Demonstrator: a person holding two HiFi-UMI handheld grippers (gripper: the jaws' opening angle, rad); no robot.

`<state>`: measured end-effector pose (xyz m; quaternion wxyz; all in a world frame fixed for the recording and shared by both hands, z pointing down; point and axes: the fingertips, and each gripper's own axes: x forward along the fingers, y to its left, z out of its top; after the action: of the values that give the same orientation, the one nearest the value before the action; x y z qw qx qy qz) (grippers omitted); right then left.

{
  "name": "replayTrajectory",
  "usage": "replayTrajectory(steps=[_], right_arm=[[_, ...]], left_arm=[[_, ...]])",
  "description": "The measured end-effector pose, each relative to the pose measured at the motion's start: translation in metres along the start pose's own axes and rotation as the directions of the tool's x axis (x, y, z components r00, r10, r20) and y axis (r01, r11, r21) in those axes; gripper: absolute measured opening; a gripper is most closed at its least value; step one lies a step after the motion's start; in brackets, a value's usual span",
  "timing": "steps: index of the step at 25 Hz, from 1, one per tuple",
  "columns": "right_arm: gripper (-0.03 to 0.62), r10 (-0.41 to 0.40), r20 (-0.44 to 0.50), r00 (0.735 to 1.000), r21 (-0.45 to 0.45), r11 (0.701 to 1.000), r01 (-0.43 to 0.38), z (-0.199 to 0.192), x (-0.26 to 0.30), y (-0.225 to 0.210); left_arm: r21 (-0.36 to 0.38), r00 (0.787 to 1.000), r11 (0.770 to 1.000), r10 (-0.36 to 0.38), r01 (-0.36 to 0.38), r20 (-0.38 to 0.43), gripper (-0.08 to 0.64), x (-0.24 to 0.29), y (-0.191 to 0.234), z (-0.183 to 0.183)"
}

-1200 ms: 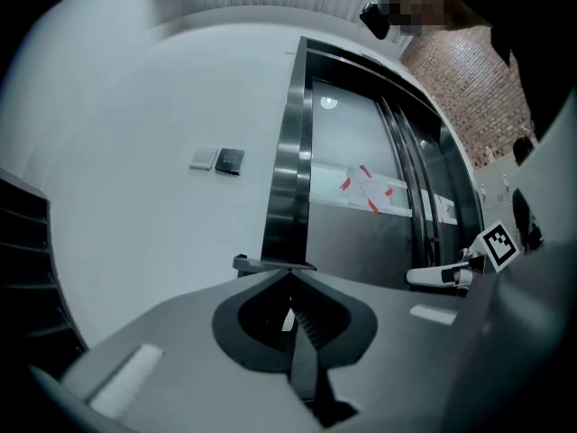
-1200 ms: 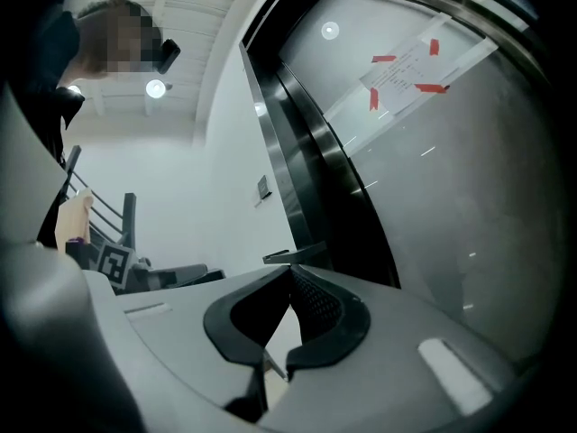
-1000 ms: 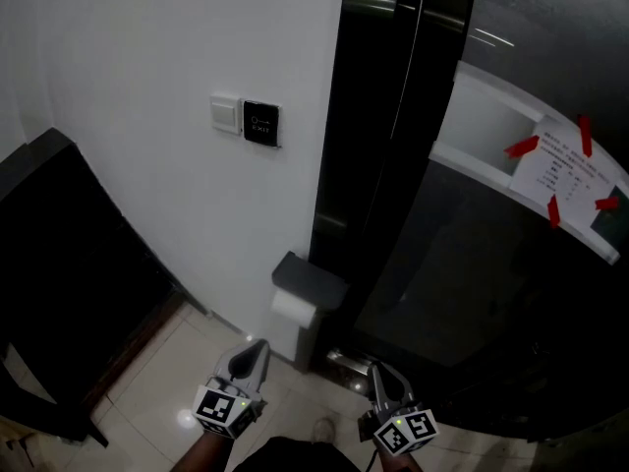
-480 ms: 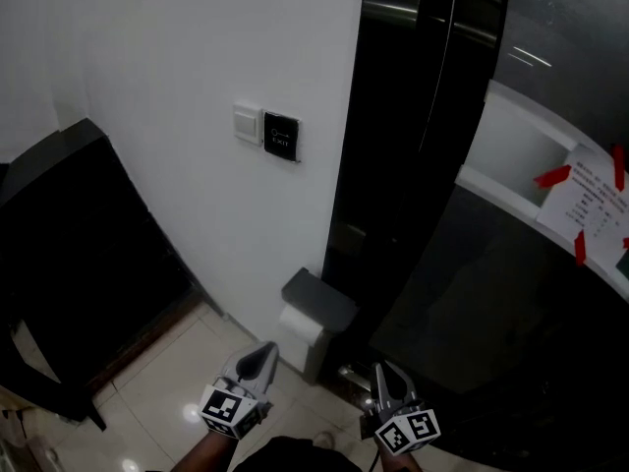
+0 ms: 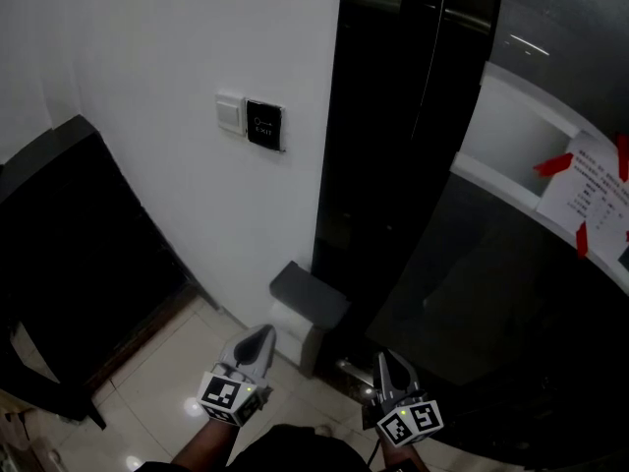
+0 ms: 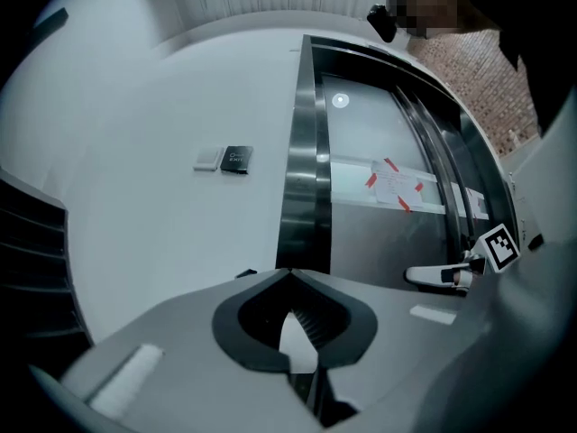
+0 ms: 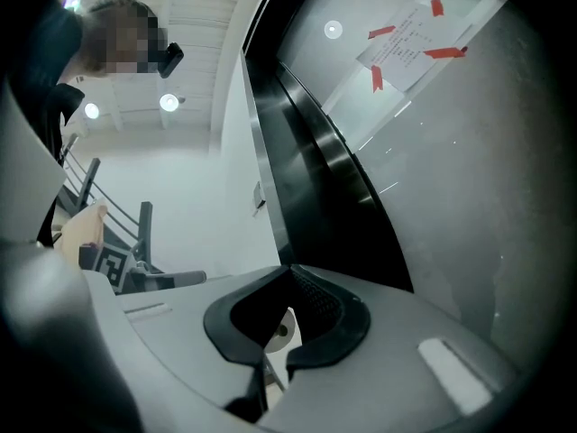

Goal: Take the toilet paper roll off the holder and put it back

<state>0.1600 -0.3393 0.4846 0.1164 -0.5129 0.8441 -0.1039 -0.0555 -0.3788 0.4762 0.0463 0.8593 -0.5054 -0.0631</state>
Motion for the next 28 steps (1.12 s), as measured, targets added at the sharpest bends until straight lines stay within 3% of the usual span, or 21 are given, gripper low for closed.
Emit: replayTrajectory(steps=[2, 4, 7, 9, 11, 12, 13, 15, 16, 17, 22, 28], right_arm=[[0.014, -0.006, -0.001, 1.0, -0.009, 1.0, 0.006, 0.001, 0.001, -0.004], [0.014, -0.006, -0.002, 1.0, -0.003, 1.0, 0.006, 0.001, 0.005, -0.007], [0.014, -0.008, -0.004, 1.0, 0.013, 1.0, 0.008, -0.002, 0.007, -0.013], [0.014, -0.011, -0.006, 1.0, 0.012, 1.0, 0.011, -0.005, 0.007, -0.018], [0.014, -0.01, -0.019, 1.0, -0.014, 1.0, 0.01, -0.004, 0.009, -0.019], [0.014, -0.01, -0.024, 1.0, -0.023, 1.0, 0.009, -0.003, 0.01, -0.019], [0.014, -0.01, -0.028, 1.0, -0.025, 1.0, 0.01, -0.002, 0.01, -0.02], [0.014, -0.012, -0.032, 0.999, -0.026, 1.0, 0.011, -0.003, 0.01, -0.023], [0.014, -0.012, -0.034, 0.999, -0.027, 1.0, 0.011, -0.003, 0.009, -0.024], [0.014, -0.013, -0.035, 0.999, -0.029, 1.0, 0.012, -0.002, 0.009, -0.025], [0.014, -0.019, -0.04, 0.999, -0.033, 0.999, 0.018, 0.001, 0.005, -0.031], [0.014, -0.046, -0.049, 0.998, -0.037, 0.998, 0.044, 0.004, -0.007, -0.043]], left_arm=[[-0.094, 0.999, 0.995, 0.031, -0.032, -0.004, 0.0, 0.006, 0.01, -0.008], [-0.258, 0.998, 0.964, 0.062, -0.064, -0.016, 0.0, 0.012, 0.022, -0.018], [-0.471, 0.995, 0.876, 0.097, -0.103, -0.036, 0.005, 0.017, 0.036, -0.036], [-0.554, 0.991, 0.822, 0.114, -0.132, -0.066, 0.14, 0.021, 0.045, -0.05], [-0.629, 0.988, 0.762, 0.122, -0.156, -0.098, 0.22, 0.026, 0.052, -0.066], [-0.679, 0.988, 0.717, 0.118, -0.157, -0.104, 0.264, 0.028, 0.054, -0.073], [-0.739, 0.988, 0.657, 0.11, -0.151, -0.104, 0.311, 0.03, 0.056, -0.081], [-0.852, 0.99, 0.505, 0.099, -0.134, -0.097, 0.394, 0.035, 0.059, -0.1], [-0.889, 0.991, 0.44, 0.096, -0.127, -0.094, 0.415, 0.037, 0.06, -0.109], [-0.91, 0.992, 0.396, 0.09, -0.12, -0.092, 0.425, 0.04, 0.059, -0.116], [-0.953, 0.996, 0.295, 0.071, -0.063, -0.044, 0.431, 0.055, 0.051, -0.131], [-0.965, 0.997, 0.259, 0.081, -0.029, -0.009, 0.431, 0.075, 0.053, -0.137]])
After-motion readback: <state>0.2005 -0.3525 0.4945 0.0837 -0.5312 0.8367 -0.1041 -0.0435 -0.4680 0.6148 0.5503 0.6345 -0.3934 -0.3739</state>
